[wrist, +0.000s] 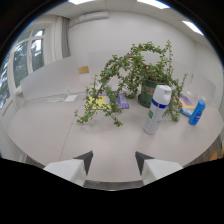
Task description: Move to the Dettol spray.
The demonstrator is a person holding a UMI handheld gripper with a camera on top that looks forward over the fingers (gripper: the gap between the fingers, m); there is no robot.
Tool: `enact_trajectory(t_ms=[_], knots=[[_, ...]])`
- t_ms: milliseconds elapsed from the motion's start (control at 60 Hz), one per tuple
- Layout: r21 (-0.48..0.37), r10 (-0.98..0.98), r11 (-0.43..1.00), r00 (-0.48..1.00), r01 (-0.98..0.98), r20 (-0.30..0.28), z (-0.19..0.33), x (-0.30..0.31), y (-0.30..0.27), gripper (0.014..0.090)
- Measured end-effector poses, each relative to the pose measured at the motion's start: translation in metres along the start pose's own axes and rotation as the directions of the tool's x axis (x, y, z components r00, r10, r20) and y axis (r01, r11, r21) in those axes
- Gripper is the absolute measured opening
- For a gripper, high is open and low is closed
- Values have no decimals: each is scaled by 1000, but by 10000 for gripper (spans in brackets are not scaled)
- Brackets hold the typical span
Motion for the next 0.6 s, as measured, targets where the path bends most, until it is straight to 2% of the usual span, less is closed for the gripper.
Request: enact_trajectory(t_ms=[217, 367, 600], knots=[[-23, 12, 1000, 1000, -12, -6, -9, 34, 26, 844], [-46, 15, 999, 999, -16, -29, -13, 74, 46, 841], [-54, 10, 998, 999, -12, -51, 11, 129, 47, 845]])
